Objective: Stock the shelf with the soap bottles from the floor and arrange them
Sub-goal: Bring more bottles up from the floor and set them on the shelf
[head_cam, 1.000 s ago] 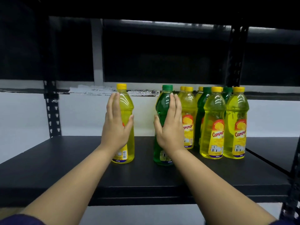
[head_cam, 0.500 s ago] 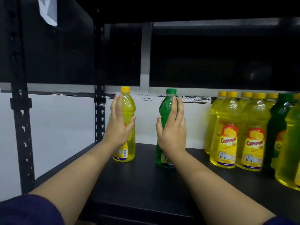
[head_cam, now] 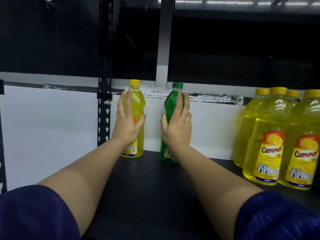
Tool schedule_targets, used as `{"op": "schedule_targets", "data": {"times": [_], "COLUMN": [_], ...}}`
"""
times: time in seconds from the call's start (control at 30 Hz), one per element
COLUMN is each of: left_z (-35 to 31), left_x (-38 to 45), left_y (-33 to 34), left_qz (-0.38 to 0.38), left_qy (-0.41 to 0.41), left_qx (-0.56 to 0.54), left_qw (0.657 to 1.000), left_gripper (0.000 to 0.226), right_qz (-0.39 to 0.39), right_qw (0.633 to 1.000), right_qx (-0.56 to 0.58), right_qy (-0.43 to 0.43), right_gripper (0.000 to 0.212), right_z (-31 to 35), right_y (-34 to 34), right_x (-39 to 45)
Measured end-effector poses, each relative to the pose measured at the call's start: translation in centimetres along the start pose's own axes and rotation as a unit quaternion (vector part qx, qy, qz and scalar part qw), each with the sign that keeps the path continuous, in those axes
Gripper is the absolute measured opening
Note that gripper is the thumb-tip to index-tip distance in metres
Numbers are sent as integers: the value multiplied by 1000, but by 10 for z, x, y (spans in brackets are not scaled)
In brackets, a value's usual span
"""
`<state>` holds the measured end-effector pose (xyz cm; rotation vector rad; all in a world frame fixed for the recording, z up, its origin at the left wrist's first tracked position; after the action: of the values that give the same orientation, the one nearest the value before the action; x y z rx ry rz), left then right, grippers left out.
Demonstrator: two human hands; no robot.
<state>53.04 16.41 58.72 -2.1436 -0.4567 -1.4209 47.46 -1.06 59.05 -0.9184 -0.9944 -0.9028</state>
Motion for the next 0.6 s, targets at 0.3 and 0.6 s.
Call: {"op": "schedule_targets", "data": {"times": [0.3,0.6], "left_z": [23,9], "left_x": [-27,-32], "left_y": [9,6], "left_qz": [135,93], "left_qy": [-94,-130], "left_qx": [86,148], "left_qw": [983,976], "left_gripper": [121,121], "right_qz": [102,145], "right_qw": [986,986], "right_qx": [-131,-84], "right_qy": [13,4], "right_gripper": [119,108], "right_z": [-16,-21], "right_y": [24,11], "right_x": [-33,-43]}}
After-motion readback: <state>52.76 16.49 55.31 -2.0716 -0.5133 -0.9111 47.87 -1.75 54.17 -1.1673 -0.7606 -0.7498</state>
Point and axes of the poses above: each hand's wrist, its own x-axis towards the middle knuckle, its own y-axis out of the palm, z = x × y, the point moved 4 cm from there along x, towards the middle knuckle, and after that the axes turned 1 degree about x, right-handed, at the moved point
